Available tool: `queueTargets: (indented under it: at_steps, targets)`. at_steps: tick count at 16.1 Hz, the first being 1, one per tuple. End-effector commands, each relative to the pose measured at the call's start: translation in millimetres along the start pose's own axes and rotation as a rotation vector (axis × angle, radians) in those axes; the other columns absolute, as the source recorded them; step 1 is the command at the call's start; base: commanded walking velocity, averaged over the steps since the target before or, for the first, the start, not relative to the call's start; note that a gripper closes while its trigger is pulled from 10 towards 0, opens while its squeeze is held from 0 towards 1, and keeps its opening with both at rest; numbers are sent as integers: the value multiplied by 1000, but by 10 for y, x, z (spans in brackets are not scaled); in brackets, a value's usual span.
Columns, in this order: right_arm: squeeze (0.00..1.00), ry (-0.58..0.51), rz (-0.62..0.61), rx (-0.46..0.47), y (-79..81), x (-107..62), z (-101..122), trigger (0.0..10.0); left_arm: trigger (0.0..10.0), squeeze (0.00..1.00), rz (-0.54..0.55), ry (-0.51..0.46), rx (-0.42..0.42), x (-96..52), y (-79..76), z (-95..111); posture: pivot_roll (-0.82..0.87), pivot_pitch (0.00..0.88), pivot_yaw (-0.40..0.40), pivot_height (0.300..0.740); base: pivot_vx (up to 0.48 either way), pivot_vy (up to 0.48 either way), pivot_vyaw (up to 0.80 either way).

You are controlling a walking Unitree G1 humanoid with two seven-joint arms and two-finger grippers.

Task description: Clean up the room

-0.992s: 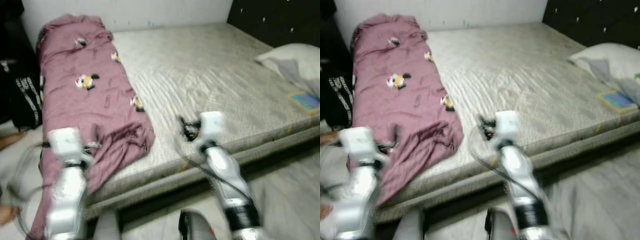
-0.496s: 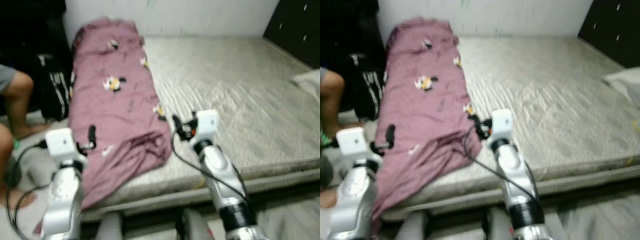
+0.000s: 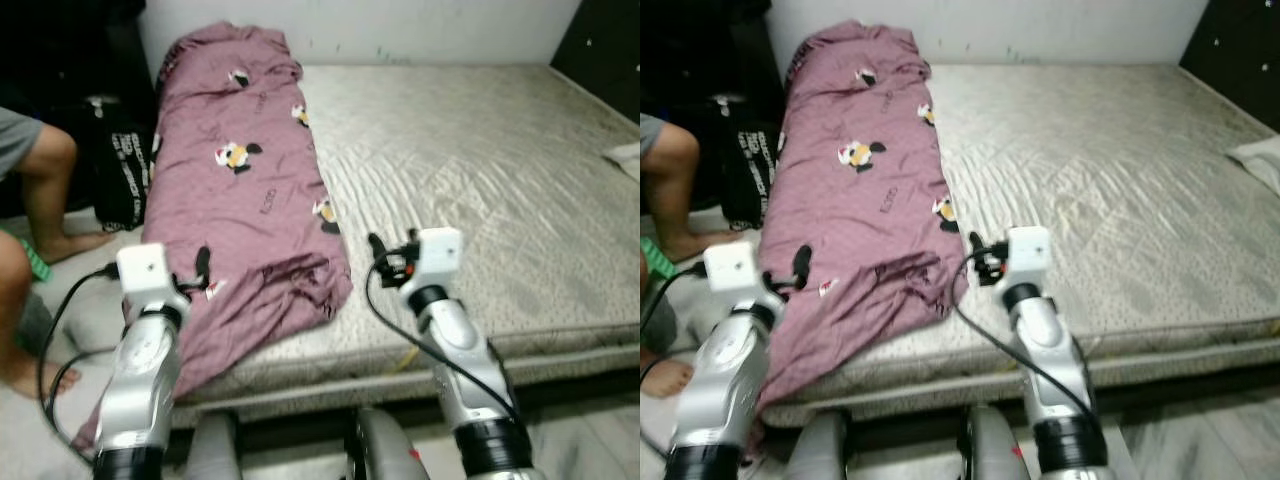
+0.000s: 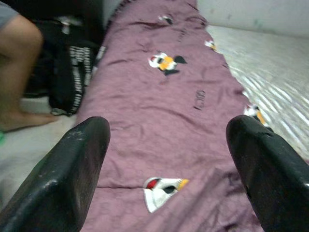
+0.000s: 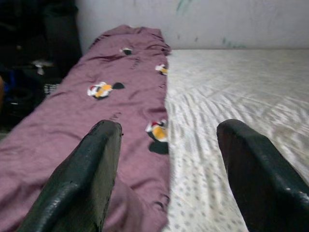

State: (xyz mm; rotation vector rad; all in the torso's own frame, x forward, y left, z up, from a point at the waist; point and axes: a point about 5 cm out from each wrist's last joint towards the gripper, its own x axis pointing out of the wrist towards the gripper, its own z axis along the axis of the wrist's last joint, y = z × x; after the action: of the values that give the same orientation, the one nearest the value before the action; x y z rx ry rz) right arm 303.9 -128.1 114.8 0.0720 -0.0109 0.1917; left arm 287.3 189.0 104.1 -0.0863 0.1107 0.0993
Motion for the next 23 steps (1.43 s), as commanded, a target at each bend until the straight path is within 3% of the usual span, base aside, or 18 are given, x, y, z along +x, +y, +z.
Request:
queueTargets:
  at_steps: [1, 4, 7, 8, 12, 16, 19, 23]
  targets:
    - [0, -4, -27, -17, -82, -49, 58, 10000, 10000, 0, -15, 54, 10, 93, -14, -88, -50, 44, -41, 560, 0, 0, 0]
    - [0, 23, -64, -65, -296, -220, 71, 10000, 10000, 0, -24, 93, -10, 280, -56, -122, -82, 71, -40, 560, 0, 0, 0]
    - [0, 66, -125, -124, -542, -466, 68, 10000, 10000, 0, -27, 131, -19, 432, -82, -150, -126, 100, -32, 560, 0, 0, 0]
    - [0, 83, -154, -143, -621, -595, 79, 10000, 10000, 0, -42, 183, -20, 474, -100, -223, -161, 126, -22, 560, 0, 0, 0]
    - [0, 110, -185, -160, -671, -803, 135, 10000, 10000, 0, -96, 337, 29, 523, -211, -455, -206, 162, -19, 560, 0, 0, 0]
    - [0, 130, -182, -158, -656, -818, 162, 10000, 10000, 0, -165, 458, 93, 490, -411, -669, -207, 161, -18, 560, 0, 0, 0]
    - [0, 113, -173, -142, -629, -784, 180, 10000, 10000, 0, -202, 507, 127, 419, -461, -800, -204, 145, -16, 535, 0, 0, 0]
    - [0, 107, -165, -133, -584, -660, 164, 10000, 10000, 0, -544, 623, 291, 208, -832, -1026, -184, 109, -12, 516, 0, 0, 0]
